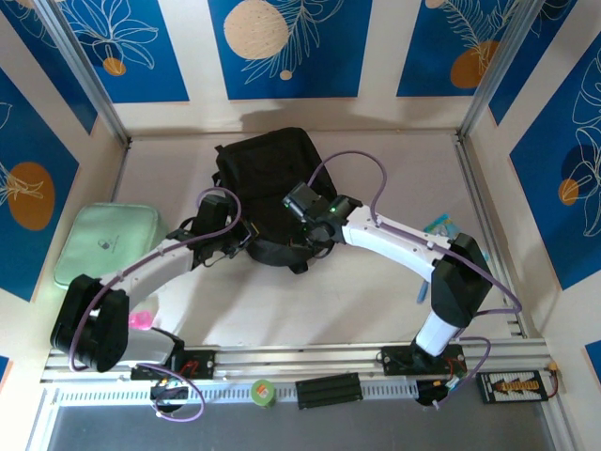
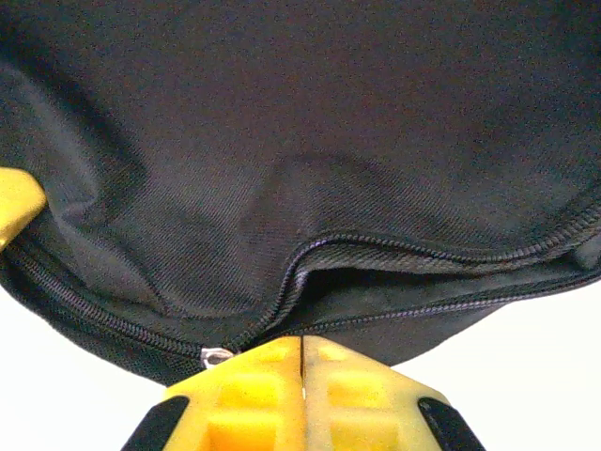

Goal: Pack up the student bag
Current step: Zip the student bag at the top-center of the table.

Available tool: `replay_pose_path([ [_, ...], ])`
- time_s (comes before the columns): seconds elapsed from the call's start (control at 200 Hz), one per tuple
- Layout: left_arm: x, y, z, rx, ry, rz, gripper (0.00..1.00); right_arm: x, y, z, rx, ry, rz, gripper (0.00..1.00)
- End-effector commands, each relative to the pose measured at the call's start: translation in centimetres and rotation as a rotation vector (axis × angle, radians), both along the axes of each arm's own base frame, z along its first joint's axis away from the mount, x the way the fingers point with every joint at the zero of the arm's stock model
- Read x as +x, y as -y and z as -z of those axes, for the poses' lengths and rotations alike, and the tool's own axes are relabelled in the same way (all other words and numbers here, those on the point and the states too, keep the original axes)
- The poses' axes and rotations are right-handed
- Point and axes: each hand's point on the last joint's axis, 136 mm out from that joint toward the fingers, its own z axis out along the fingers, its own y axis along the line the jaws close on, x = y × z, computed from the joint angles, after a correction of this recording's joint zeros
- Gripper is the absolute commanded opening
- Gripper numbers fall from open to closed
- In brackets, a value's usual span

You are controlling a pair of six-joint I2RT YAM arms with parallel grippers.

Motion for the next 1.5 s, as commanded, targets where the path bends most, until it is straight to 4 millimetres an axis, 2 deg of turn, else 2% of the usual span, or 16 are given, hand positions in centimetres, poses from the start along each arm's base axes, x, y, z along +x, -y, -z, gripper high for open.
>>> replay_pose_path([
  [0.0,0.5,-3.2,1.8,0.136,-0.014,-0.094,0.00,0.4,4.2,-1.1,-0.113,0.017,0.073,0.00],
  [0.115,0.7,-3.2,1.4,0.144,-0.004,-0.076,0.00,0.6,5.6,-0.7,-0.133,0.021,0.099,0.00],
  [0.325,0.9,-3.6,0.9,0.154,0.010,-0.071,0.00,1.2,9.4,-0.2,-0.159,0.022,0.177,0.00],
  [0.45,1.1,-3.0,0.6,0.139,0.019,-0.041,0.00,1.5,8.6,-1.0,-0.100,0.058,0.128,0.00],
  [0.53,1.4,-2.6,0.4,0.128,0.033,-0.023,0.00,1.6,7.0,-1.5,-0.044,0.068,0.050,0.00],
  [0.595,1.7,-1.7,0.1,0.099,0.049,0.016,0.00,1.4,3.8,-2.4,0.079,0.083,-0.096,0.00],
  [0.7,2.3,0.2,-0.2,0.052,0.060,0.101,0.00,-0.1,-1.0,-4.2,0.241,0.115,-0.308,0.00],
  [0.8,2.9,1.0,-0.2,0.041,0.063,0.123,0.01,-1.5,-4.4,-5.6,0.332,0.128,-0.444,0.00],
  [0.895,3.2,1.4,-0.1,0.024,0.062,0.118,0.00,-2.1,-6.6,-5.9,0.369,0.118,-0.497,0.00],
  [0.97,3.3,1.4,0.2,0.015,0.060,0.108,0.00,-2.0,-7.2,-5.6,0.364,0.116,-0.493,0.00],
  [1.035,3.2,1.0,0.5,0.035,0.048,0.088,0.00,-1.3,-6.3,-4.9,0.309,0.124,-0.420,0.00],
  [1.09,3.2,0.1,0.7,0.069,0.042,0.065,0.00,-0.4,-4.4,-4.1,0.245,0.137,-0.331,0.00],
  [1.225,2.8,-2.2,1.7,0.129,0.013,0.000,0.00,1.0,1.7,-2.3,0.070,0.155,-0.099,0.00],
  [1.335,2.6,-3.6,2.4,0.142,-0.001,-0.036,0.00,1.3,6.3,-0.7,0.012,0.112,0.075,0.00],
  [1.41,2.3,-3.8,2.6,0.140,-0.008,-0.038,0.00,1.4,8.2,0.3,-0.005,0.075,0.147,0.00],
  [1.495,2.3,-3.6,2.6,0.131,-0.007,-0.030,0.00,1.5,9.0,0.8,-0.023,0.061,0.175,0.00],
])
